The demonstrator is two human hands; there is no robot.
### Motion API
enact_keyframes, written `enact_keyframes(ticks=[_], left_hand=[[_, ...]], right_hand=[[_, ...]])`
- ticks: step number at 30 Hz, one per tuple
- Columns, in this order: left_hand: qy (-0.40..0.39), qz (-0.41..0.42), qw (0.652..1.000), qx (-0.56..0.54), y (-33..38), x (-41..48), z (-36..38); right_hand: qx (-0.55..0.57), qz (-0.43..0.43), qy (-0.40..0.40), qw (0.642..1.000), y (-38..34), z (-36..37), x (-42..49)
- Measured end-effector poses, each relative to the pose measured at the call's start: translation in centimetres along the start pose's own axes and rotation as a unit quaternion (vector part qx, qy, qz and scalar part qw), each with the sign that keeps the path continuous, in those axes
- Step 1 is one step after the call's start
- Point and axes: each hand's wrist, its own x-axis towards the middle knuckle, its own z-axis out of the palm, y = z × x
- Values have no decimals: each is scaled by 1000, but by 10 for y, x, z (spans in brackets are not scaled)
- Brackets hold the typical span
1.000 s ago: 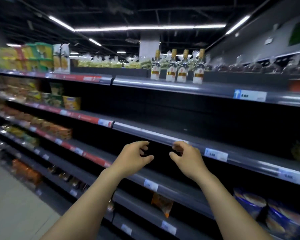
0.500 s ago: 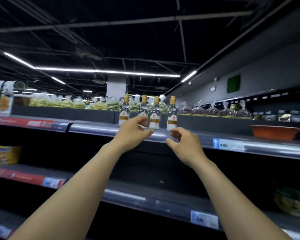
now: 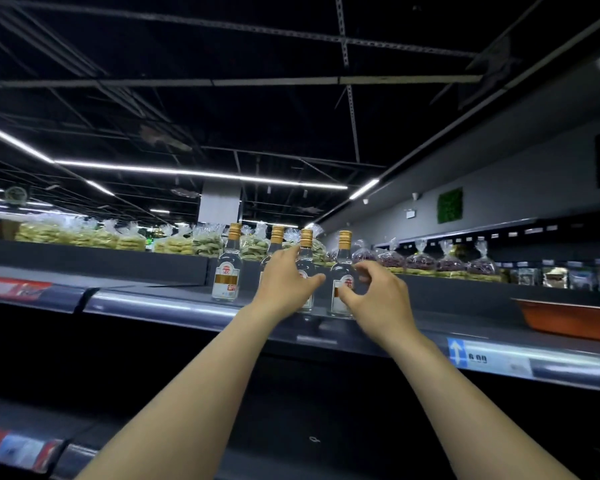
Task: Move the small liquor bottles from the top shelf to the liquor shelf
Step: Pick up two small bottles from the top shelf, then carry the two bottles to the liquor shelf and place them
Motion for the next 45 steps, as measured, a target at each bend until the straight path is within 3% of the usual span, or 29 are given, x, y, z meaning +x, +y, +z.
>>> enact_keyframes(ticks=[9, 23, 27, 31, 35, 39, 45], left_hand=[[2, -8, 1000, 20, -11, 27, 14], [83, 63, 994, -19, 3, 15, 8], [69, 78, 985, -136, 31, 10, 6], [35, 107, 966, -232, 63, -4, 18], [-31, 128, 944, -301, 105, -36, 51], [-93, 144, 927, -335, 172, -88, 99], [-217, 153, 872, -412, 296, -208, 177]], right_hand=[[-39, 92, -65, 993, 12, 24, 37], [2, 55, 54, 997, 13, 12, 30], [19, 38, 77, 996, 9, -14, 22], [10, 15, 102, 995, 19, -57, 4], [-68, 18, 132, 989, 38, -126, -37], [-126, 75, 155, 977, 63, -207, -105], [-207, 187, 206, 938, 106, -348, -229]])
